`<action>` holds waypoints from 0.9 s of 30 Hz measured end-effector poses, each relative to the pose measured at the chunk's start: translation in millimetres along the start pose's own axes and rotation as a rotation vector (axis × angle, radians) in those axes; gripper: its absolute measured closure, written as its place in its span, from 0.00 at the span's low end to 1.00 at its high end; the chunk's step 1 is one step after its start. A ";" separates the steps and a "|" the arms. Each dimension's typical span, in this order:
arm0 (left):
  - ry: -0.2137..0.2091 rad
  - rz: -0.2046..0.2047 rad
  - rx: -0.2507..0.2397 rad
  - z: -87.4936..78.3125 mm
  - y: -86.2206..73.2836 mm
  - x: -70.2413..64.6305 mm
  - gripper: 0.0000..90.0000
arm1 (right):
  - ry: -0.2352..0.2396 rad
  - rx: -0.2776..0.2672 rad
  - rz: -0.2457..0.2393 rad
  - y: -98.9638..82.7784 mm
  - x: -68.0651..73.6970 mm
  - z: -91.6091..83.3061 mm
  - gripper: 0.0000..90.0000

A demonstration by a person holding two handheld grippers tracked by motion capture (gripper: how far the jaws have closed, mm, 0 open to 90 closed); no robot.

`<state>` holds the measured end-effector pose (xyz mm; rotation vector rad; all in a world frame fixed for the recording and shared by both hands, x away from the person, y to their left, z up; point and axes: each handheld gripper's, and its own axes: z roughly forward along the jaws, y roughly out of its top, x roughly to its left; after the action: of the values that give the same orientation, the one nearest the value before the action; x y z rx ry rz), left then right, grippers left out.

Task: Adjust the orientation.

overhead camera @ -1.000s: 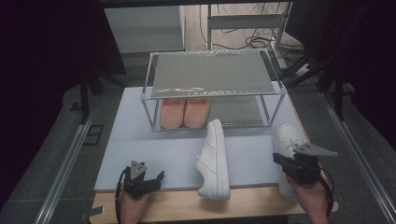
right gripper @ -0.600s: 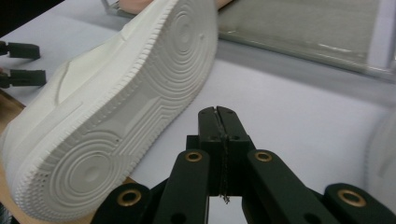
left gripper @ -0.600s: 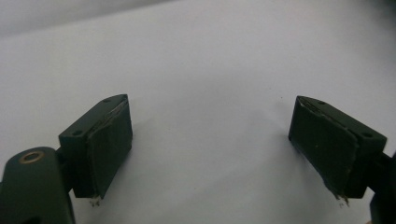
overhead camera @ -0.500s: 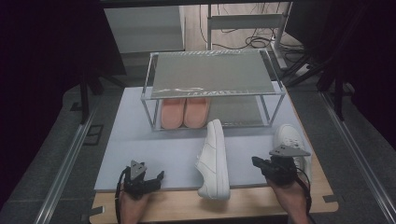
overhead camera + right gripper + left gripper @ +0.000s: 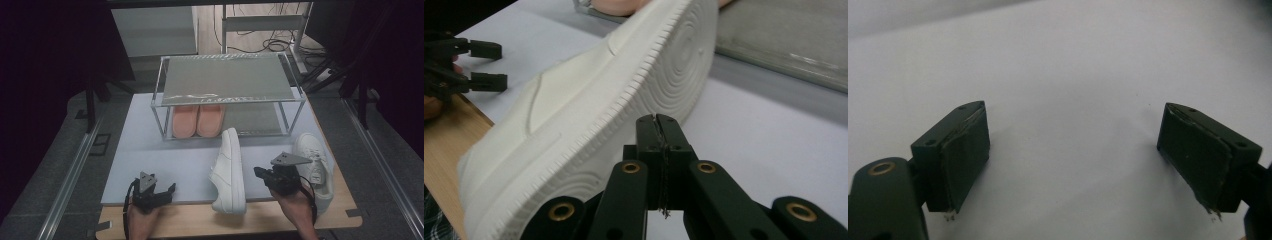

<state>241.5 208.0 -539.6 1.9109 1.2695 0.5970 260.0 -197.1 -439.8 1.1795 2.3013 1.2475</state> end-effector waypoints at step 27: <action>0.000 -0.002 0.000 0.0 0.0 -0.2 0.15 | 0.025 0.006 -0.098 15.3 28.1 35.4 1.00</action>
<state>241.5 207.9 -539.6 1.9091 1.2710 0.5968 270.4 -150.8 -444.8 1.0443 2.3517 1.2281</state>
